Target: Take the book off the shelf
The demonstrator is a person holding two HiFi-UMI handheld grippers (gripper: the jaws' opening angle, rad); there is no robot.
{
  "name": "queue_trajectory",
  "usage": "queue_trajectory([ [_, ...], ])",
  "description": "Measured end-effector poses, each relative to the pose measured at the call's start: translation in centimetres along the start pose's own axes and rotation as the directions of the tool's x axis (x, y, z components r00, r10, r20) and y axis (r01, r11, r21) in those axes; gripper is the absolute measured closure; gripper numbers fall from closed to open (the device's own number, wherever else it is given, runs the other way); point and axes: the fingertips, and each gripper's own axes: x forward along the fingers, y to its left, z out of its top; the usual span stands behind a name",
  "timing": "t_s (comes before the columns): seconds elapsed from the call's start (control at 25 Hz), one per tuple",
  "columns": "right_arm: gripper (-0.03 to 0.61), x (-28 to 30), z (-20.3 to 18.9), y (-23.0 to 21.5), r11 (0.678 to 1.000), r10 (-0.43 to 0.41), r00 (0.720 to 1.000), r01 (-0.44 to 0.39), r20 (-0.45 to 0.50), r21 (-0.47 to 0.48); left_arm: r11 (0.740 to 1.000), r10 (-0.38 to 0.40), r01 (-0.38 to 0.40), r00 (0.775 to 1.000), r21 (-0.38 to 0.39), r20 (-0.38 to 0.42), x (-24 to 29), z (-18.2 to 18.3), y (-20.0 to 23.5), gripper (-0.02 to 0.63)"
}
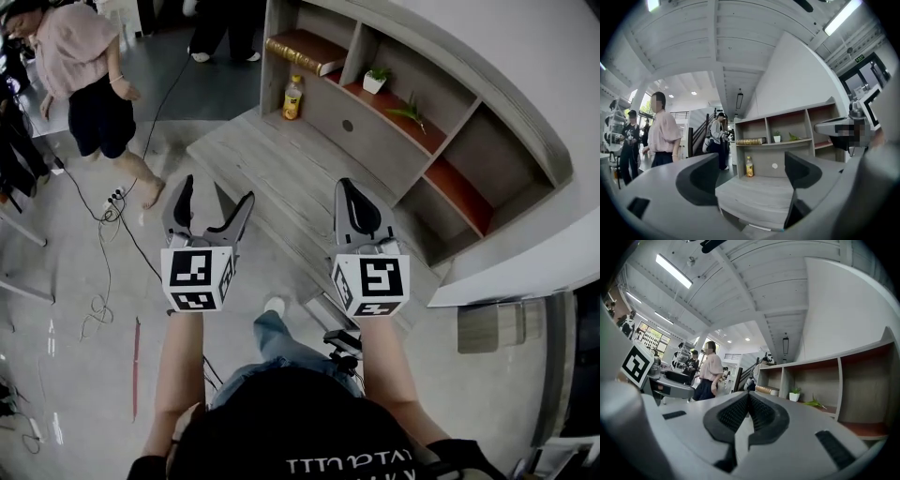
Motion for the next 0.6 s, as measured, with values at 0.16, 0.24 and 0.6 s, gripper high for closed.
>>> queue_trajectory([
  [0.16,0.565,4.5,-1.0,-2.0,0.999,-0.034,0.999,0.034,-0.014,0.018,0.999,-0.035,0.035,0.999,0.011,-0.011,5.6,-0.2,1.2,0.172],
  [0.24,0.565,6.8,-1.4,-3.3,0.999,-0.046,0.999,0.046,-0.018,0.023,0.999,-0.05,0.05,0.999,0.015,-0.019,8.4,-0.3,1.6,0.172],
  [0.6,0.565,15.5,-3.9,-8.5,0.994,-0.108,0.993,0.109,-0.045,0.018,0.988,-0.144,0.146,0.989,0.045,-0.047,20.8,-0.9,2.6,0.172],
])
